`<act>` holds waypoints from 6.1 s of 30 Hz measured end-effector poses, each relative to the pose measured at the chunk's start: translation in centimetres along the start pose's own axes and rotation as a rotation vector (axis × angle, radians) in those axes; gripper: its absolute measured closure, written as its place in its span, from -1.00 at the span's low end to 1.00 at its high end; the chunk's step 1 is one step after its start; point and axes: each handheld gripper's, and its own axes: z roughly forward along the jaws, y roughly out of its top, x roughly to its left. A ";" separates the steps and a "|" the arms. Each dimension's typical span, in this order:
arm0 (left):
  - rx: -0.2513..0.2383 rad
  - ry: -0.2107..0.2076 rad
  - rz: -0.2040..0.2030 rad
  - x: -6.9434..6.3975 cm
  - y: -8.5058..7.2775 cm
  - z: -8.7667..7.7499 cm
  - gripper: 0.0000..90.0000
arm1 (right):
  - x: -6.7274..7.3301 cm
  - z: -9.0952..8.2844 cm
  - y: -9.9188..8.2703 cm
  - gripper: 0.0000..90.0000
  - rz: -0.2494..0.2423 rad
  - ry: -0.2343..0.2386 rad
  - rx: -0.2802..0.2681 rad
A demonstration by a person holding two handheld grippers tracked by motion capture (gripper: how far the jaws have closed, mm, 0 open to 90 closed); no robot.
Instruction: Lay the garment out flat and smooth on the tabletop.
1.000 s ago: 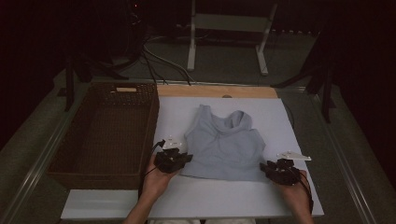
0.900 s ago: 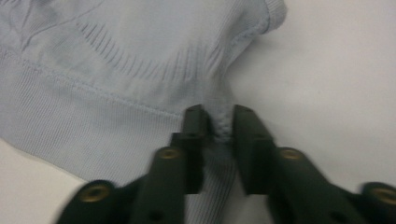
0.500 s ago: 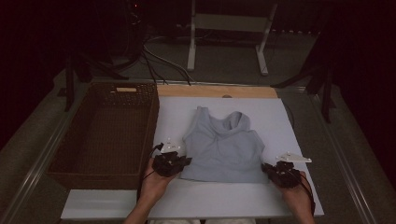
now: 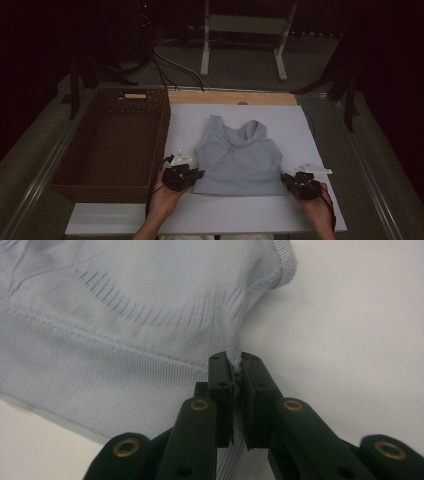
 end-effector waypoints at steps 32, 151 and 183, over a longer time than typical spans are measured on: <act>0.002 -0.021 0.008 -2.4 -2.8 -2.8 0.88 | 2.5 -4.4 -2.8 0.89 -0.051 0.056 -0.022; -0.059 -0.003 0.006 -3.0 -3.6 -2.4 -0.64 | 1.6 0.4 8.8 -0.07 0.087 0.118 -0.205; -0.053 0.003 0.019 -3.2 -3.7 -2.2 -0.64 | 1.1 4.8 12.8 -0.24 0.062 0.038 -0.172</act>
